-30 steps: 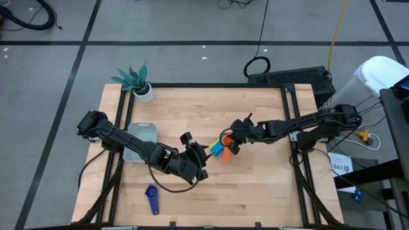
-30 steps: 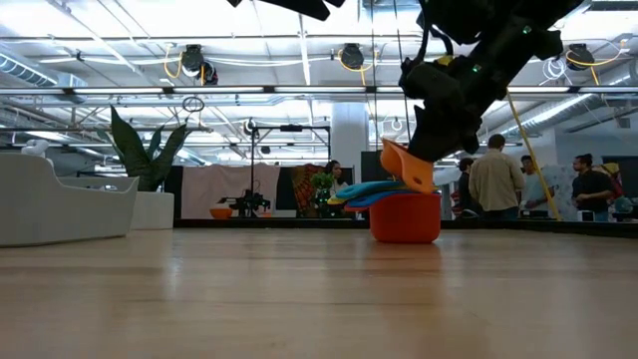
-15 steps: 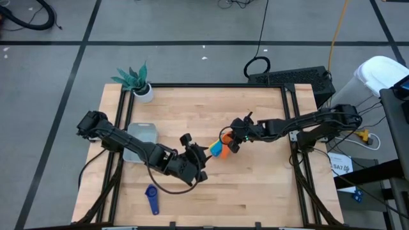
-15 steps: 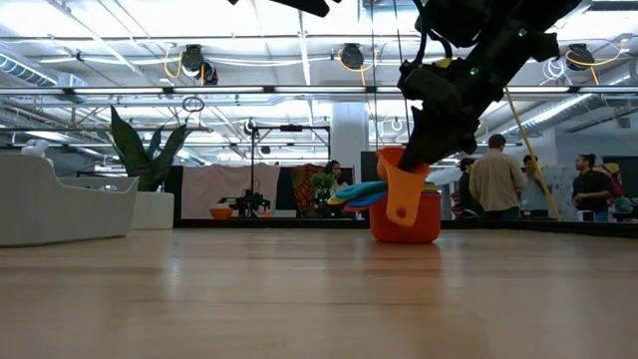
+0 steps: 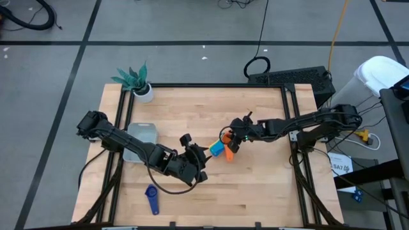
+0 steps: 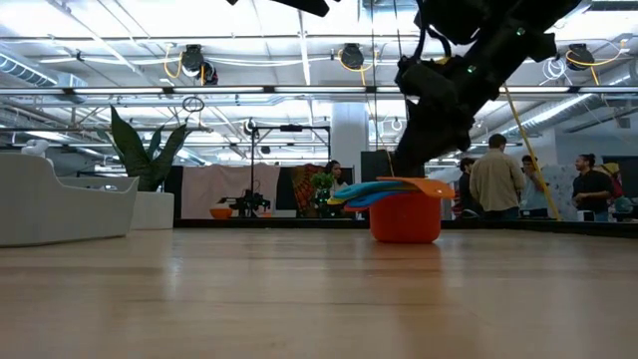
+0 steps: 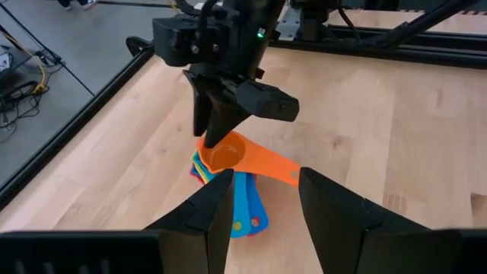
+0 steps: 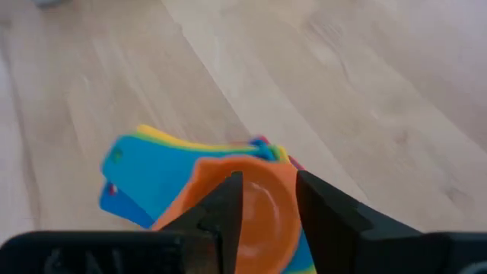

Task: Nest measuring cups in basket
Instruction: Stack the orange measuring cup on top of the light blue measuring cup, then stack the dark blue measuring cup on top of the orange measuring cup

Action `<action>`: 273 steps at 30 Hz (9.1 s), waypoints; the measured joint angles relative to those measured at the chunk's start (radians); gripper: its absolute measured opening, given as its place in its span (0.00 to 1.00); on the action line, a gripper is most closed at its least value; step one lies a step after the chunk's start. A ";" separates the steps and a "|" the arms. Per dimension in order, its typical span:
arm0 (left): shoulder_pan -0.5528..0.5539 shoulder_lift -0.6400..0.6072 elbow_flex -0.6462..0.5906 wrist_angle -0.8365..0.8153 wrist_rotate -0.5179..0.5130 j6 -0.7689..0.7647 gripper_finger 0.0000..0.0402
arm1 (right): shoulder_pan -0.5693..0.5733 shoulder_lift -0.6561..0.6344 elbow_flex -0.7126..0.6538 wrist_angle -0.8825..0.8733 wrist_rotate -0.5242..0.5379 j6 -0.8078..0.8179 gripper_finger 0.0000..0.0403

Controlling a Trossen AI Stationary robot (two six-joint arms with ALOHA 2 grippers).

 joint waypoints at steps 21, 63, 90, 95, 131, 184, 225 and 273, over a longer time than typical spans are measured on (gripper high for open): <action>0.008 0.000 -0.001 -0.034 0.029 -0.048 0.38 | 0.156 -0.286 0.000 -0.427 -0.011 -0.357 0.29; 0.259 0.000 -0.001 -0.231 0.071 0.054 0.38 | 0.283 0.098 -0.179 0.249 -0.077 -0.383 0.00; 0.318 0.000 -0.151 -0.067 0.118 0.115 0.38 | 0.350 0.069 -0.135 0.181 0.005 -0.504 0.00; 0.368 0.001 -0.262 0.156 0.248 0.134 0.38 | 0.342 0.083 -0.136 0.207 0.000 -0.517 0.00; 0.444 0.158 -0.425 0.545 0.550 -0.062 0.38 | 0.267 0.092 -0.136 0.273 -0.053 -0.514 0.00; 0.407 0.158 -0.425 0.661 0.542 -0.132 0.38 | 0.159 0.230 -0.135 0.580 -0.071 -0.564 0.00; -0.019 -0.244 -0.405 -0.298 0.418 -0.749 0.38 | 0.383 0.112 -0.222 0.257 0.082 -0.509 0.00; -0.399 0.060 -0.295 -0.531 0.755 -1.372 0.38 | 0.382 -0.351 -0.485 0.287 0.080 -0.412 0.00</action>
